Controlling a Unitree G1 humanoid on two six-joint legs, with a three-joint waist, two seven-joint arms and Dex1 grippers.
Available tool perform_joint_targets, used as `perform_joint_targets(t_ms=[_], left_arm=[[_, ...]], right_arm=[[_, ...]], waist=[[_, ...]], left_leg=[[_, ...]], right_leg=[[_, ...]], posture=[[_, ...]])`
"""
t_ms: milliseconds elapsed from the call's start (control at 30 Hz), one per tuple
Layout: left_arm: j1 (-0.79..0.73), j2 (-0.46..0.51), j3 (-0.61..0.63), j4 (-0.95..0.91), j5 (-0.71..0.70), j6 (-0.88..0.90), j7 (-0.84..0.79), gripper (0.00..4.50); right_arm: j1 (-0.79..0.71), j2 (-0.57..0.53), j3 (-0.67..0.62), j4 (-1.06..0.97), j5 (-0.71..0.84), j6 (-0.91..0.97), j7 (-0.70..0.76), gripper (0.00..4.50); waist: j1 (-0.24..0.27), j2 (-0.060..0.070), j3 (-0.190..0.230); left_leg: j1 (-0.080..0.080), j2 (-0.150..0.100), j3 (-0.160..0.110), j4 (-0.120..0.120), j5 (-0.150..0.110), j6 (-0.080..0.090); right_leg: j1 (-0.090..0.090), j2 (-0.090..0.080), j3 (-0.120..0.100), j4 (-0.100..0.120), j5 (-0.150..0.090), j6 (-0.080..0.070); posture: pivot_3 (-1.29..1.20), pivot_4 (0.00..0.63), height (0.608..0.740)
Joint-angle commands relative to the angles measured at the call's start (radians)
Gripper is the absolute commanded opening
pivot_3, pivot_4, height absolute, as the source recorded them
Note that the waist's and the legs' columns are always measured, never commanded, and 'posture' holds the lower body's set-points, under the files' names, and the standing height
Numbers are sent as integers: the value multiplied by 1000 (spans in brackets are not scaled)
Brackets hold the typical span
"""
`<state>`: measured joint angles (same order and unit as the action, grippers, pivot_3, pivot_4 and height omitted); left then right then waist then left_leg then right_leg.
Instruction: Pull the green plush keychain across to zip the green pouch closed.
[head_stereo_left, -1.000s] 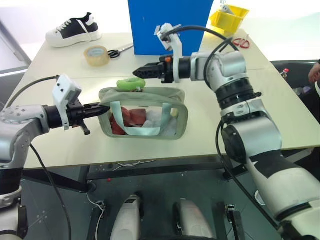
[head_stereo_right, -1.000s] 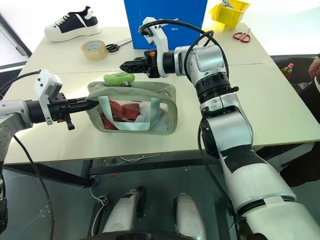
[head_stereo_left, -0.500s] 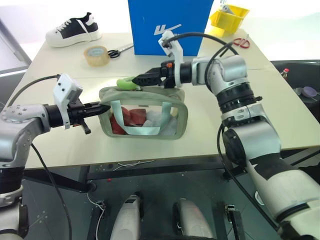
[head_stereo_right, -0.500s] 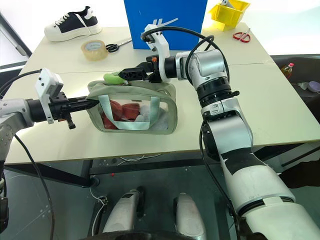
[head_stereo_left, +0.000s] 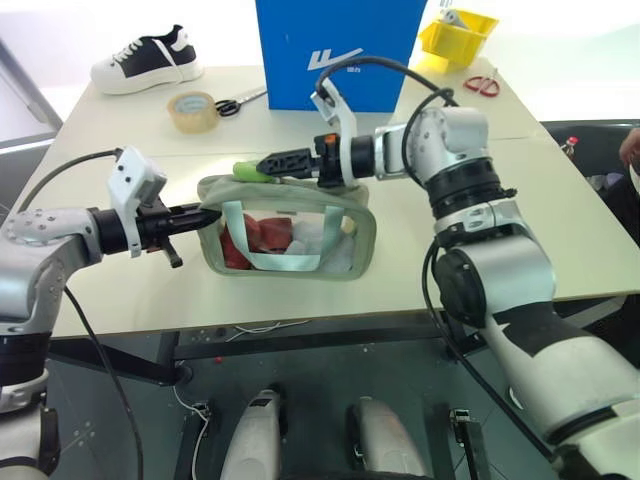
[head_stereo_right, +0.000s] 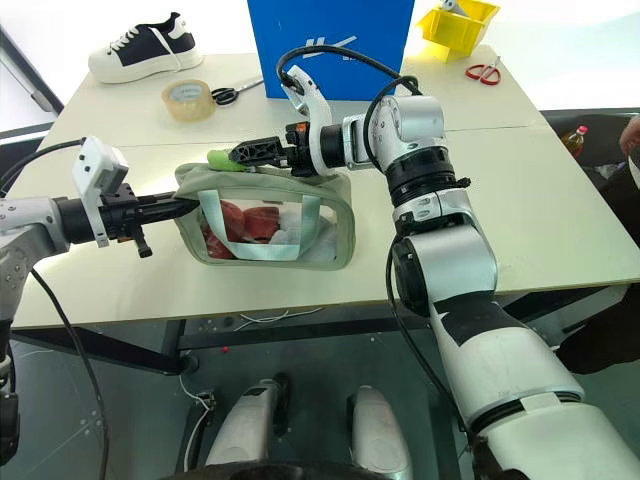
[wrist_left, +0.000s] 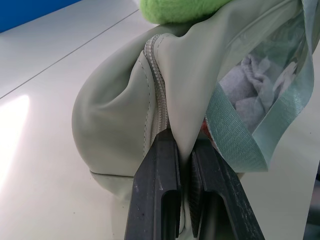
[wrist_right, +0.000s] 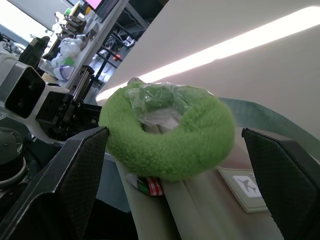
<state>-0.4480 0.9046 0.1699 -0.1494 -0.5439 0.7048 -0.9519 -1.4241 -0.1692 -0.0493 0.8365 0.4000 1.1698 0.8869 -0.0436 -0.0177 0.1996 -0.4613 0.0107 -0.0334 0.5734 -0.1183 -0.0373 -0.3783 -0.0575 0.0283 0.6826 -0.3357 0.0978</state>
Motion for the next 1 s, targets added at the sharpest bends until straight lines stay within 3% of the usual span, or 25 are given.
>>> perform_joint_targets(t_ms=[33,133,367,667,900,1000], left_arm=[[0,0,2,-18,10,-14,8,0],[4,0,6,-21,11,-14,10,0],[7,-3,6,-25,10,-13,14,0],[14,-2,4,-33,5,-8,12,0],[30,5,10,-31,5,-10,6,0],[22,2,2,-21,8,-13,7,0]], right_arm=[[-37,13,-10,-26,22,1,1,4433],[-39,14,-16,-26,20,-13,-5,3604],[-62,-4,-69,-11,32,-59,-43,80],[-18,-105,-159,-201,68,-92,-114,25],[250,-274,-166,-608,61,-31,-216,25],[353,-331,-206,-693,50,-23,-285,25]], waist=[[0,0,0],[0,0,0],[0,0,0],[3,0,0],[7,0,0],[5,0,0]], left_leg=[[0,0,0,0,0,0],[0,0,0,0,0,0],[0,0,0,0,0,0],[-2,0,0,0,0,0],[-3,-2,1,-1,0,0],[-2,-1,2,-2,0,0]], right_leg=[[0,0,0,0,0,0],[0,0,0,0,0,0],[0,0,0,0,0,0],[-2,-2,0,0,0,0],[-2,-4,1,-3,0,0],[-2,-4,1,-2,0,0]], posture=[[0,150,740],[0,150,740],[0,150,740],[0,150,740],[0,150,740],[0,150,740]])
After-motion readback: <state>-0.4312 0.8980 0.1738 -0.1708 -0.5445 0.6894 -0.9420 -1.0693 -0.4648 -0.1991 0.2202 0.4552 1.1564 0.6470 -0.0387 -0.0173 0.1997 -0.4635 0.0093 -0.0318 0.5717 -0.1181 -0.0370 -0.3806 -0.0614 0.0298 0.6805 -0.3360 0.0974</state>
